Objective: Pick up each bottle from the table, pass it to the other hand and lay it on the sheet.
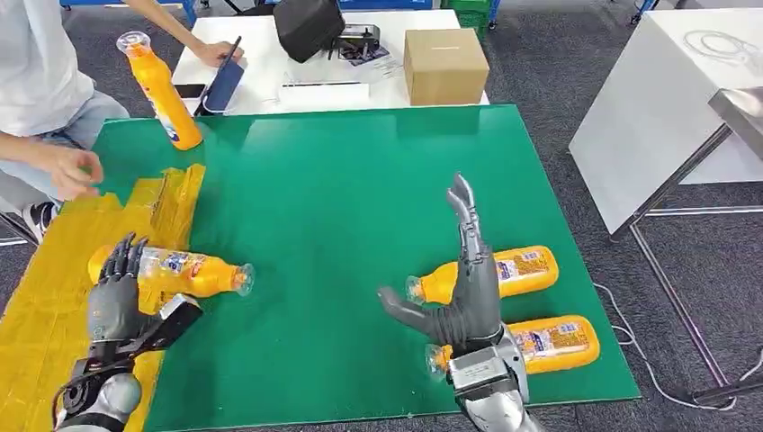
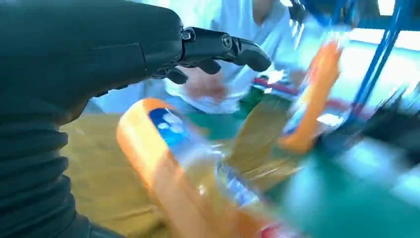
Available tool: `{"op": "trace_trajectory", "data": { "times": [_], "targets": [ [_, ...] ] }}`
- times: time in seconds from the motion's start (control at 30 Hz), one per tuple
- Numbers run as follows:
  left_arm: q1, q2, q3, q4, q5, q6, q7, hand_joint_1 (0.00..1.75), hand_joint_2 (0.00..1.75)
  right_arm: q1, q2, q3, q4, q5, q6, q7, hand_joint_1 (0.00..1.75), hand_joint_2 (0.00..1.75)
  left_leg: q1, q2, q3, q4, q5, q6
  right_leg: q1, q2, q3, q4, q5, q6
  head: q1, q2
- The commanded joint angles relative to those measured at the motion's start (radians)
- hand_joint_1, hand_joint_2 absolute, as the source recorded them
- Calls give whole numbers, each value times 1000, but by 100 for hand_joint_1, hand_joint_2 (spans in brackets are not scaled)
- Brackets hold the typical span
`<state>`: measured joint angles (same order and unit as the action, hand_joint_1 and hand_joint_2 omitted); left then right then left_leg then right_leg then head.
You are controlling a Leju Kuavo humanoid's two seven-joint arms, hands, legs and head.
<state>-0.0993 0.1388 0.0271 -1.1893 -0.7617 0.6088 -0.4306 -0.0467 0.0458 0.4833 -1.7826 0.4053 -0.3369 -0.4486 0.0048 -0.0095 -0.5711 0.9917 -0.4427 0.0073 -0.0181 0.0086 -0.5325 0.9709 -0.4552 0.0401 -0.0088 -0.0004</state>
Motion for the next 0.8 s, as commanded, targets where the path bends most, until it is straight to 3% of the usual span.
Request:
{"op": "trace_trajectory", "data": {
  "times": [0.03,0.17,0.23,0.3,0.47,0.63,0.8],
  "targets": [
    [161,-186,72,-536,363,-121,-179,0,175,-84,-105,5,124,268,-14,146,0,175,1,2,0,1,-1,1,1,1,0,-2,0,0,0,0],
    [156,-185,78,-522,363,-124,-180,0,175,-85,-104,0,126,266,-9,143,0,175,0,1,0,0,-1,0,1,0,1,-2,0,-1,0,0],
    [156,-189,74,-528,395,-145,-224,0,175,-101,-133,12,142,350,18,201,0,175,0,1,1,0,-1,0,1,0,2,-2,0,-1,0,0],
    [174,-196,45,-579,400,-198,-216,0,175,-139,-186,-3,190,438,61,268,0,175,1,2,2,0,-1,0,2,1,3,-2,0,-2,0,0],
    [173,-194,-52,-583,409,-335,-134,0,175,-215,-316,-68,323,456,250,318,0,175,1,-1,2,0,0,1,2,-2,3,-3,0,0,0,0],
    [150,-187,-138,-545,462,-402,-106,0,175,-282,-426,-97,504,424,346,278,0,175,0,-3,2,0,0,1,1,-4,6,-4,1,0,0,0],
    [145,-183,-146,-540,474,-410,-104,0,175,-294,-430,-94,529,426,351,278,0,175,-2,-3,2,1,0,1,-2,-3,4,-2,1,0,0,0]
  ]
}}
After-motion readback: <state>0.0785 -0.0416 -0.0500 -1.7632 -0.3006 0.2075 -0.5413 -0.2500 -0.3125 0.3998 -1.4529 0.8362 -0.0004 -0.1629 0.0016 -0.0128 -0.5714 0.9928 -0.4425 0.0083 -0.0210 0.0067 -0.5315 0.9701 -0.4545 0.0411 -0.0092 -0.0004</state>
